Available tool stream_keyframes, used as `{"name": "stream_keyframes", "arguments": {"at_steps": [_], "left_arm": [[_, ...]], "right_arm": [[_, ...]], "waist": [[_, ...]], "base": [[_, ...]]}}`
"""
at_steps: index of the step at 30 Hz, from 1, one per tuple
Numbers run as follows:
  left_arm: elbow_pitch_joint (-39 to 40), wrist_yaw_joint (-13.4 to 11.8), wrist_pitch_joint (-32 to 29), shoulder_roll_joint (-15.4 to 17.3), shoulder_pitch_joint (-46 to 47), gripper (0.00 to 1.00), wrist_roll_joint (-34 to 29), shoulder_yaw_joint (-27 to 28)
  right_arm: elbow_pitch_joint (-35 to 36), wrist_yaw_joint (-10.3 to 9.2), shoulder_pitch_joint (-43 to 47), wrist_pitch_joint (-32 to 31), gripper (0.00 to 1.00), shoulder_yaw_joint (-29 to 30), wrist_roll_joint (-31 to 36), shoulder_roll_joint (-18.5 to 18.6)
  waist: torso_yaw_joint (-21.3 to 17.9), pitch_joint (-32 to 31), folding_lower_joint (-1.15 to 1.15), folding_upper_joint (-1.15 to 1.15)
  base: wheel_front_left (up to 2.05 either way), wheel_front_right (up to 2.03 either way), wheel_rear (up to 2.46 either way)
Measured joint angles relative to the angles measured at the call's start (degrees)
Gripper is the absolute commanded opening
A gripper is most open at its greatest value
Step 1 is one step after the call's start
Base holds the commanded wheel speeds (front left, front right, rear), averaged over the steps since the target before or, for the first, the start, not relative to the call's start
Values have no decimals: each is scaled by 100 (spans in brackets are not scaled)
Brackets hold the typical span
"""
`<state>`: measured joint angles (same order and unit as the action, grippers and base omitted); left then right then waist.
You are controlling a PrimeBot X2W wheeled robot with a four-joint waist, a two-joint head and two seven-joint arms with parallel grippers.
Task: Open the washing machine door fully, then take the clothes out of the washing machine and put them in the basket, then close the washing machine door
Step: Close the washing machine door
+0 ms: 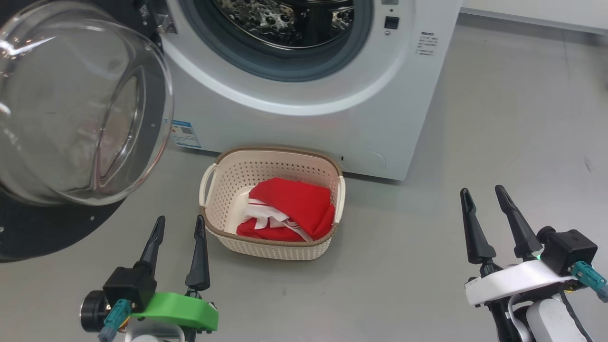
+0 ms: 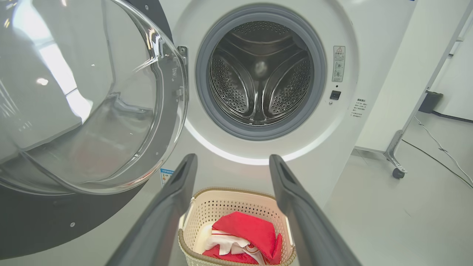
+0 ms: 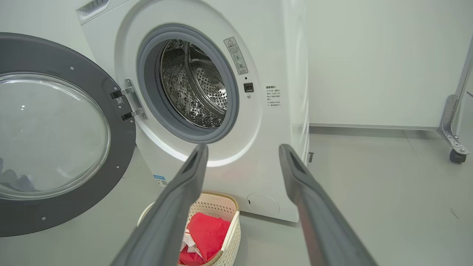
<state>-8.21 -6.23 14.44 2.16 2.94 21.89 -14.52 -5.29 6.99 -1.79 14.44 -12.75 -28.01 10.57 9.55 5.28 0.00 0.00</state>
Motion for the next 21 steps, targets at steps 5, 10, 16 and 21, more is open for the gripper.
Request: {"name": "stream_keyframes", "arguments": {"at_steps": [5,10,16,21], "left_arm": [[7,-1,0,0,-2,100,-32,-7],[7,-1,0,0,-5,100,-63,-9],[26,-1,0,3,-10,100,-307,5],[90,-1,0,7,-43,100,-355,122]], "right_arm": [[20,0,1,0,100,-25,0,-2],[27,0,4,0,100,-60,0,-9],[38,0,43,0,100,-96,2,-55],[38,0,84,0,100,-202,40,-88]], "waist": [[471,-22,0,0],[861,-65,0,0],[1278,-128,0,0],[1546,-178,0,0]], "base": [[0,0,0],[0,0,0],[0,0,0],[0,0,0]]}}
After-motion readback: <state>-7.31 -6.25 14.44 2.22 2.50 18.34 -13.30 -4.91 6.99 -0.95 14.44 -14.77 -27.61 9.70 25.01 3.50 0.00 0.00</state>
